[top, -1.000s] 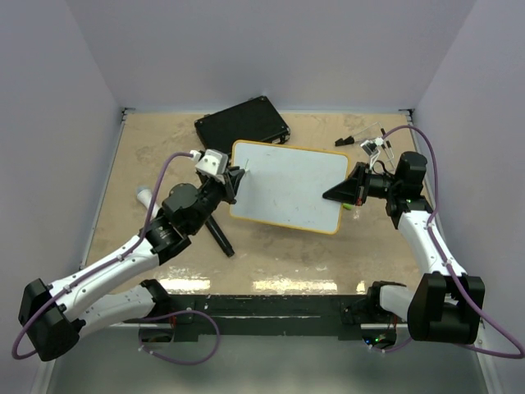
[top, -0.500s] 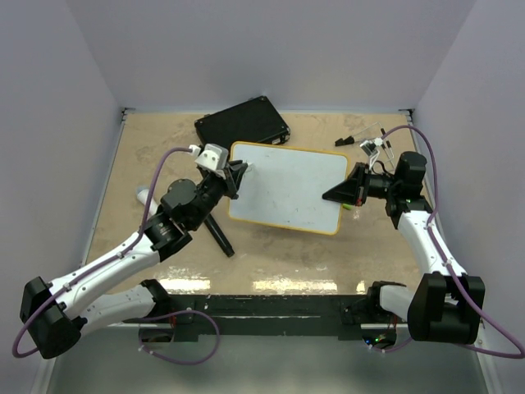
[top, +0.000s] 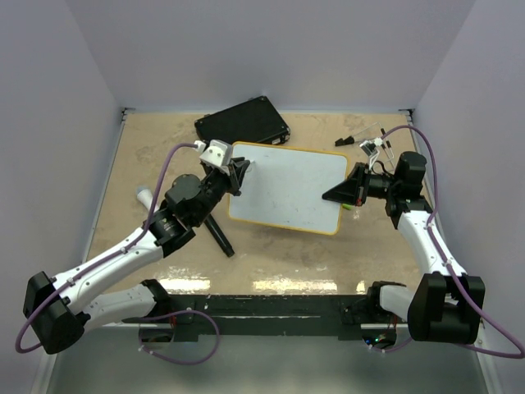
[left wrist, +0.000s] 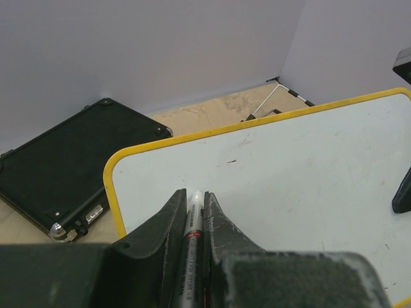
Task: Write a sentence on the whiteboard
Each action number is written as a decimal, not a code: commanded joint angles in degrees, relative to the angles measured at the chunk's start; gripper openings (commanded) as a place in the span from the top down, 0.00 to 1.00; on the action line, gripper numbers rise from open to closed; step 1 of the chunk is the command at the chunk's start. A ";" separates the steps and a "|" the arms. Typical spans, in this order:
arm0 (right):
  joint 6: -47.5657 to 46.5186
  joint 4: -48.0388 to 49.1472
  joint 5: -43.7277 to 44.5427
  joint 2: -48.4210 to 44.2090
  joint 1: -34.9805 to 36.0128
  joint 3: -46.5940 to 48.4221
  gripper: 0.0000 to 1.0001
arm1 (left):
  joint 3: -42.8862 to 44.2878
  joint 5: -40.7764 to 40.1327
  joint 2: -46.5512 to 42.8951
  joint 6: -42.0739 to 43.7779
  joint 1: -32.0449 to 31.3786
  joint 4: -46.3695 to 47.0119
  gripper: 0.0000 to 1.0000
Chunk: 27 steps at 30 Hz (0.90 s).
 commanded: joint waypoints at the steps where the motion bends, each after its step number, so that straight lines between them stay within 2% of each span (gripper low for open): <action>1: 0.25 2.09 -2.94 -1.24 0.12 3.20 1.00 | 0.90 -0.53 -1.19 0.72 0.19 0.75 1.00; 19: 0.16 1.92 -2.85 -1.33 0.12 3.20 1.00 | -6.57 2.72 -6.46 -4.03 0.19 -3.73 1.00; 27: 0.25 1.92 -2.77 -1.68 0.12 3.11 1.00 | -6.23 3.25 -8.48 -4.65 0.19 -3.91 1.00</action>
